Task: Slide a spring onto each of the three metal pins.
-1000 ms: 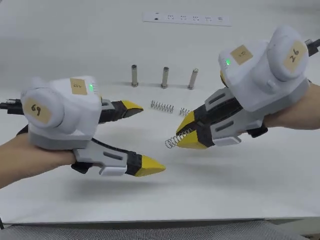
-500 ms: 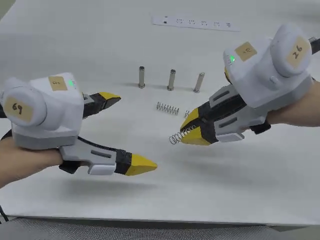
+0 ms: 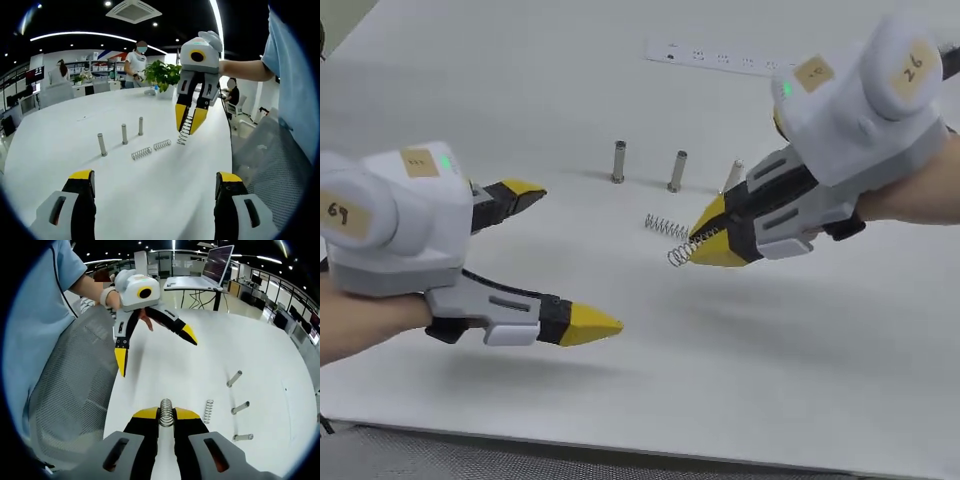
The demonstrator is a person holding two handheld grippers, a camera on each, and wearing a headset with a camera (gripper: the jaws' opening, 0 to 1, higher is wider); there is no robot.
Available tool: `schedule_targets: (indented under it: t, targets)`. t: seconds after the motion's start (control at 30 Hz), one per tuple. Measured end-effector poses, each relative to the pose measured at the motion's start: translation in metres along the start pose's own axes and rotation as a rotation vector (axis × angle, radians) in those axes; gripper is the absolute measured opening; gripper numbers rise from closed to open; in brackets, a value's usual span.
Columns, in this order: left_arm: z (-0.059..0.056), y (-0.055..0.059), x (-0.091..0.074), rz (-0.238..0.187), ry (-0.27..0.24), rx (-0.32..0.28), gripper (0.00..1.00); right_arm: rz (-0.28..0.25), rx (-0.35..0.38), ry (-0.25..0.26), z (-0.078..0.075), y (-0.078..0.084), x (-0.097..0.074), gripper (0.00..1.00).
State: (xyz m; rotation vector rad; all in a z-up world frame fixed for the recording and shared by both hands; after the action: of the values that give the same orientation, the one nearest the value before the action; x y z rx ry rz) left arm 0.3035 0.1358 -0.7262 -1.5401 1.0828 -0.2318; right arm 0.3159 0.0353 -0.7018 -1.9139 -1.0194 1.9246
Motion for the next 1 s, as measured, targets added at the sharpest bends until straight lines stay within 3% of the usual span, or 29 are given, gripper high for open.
schedule_targets:
  t: [0.27, 0.6, 1.0]
  targets:
    - [0.007, -0.001, -0.003, -0.017, -0.017, -0.010, 0.97, 0.037, -0.012, -0.006, -0.023, -0.001, -0.004, 0.08]
    - [0.015, -0.006, -0.009, -0.038, -0.028, -0.010, 0.95, 0.089, -0.046, 0.012, -0.063, -0.008, -0.013, 0.08]
    - [0.018, -0.003, -0.008, -0.044, -0.030, -0.015, 0.94, 0.153, -0.064, -0.006, -0.091, -0.008, -0.009, 0.08]
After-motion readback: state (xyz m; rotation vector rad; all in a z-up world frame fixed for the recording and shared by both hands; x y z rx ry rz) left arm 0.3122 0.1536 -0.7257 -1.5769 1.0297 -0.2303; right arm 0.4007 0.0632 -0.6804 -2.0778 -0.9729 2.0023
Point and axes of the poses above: the centre of the closed fingertips' face, and the gripper's own axes: x roughly forward along the fingers, z roughly to its left, y roughly out of its underside, the point moved 2 cm from there along -x, roughly backward along the fingers, and after that the axes turned 14 degrees about -x, right-handed, at the moved point
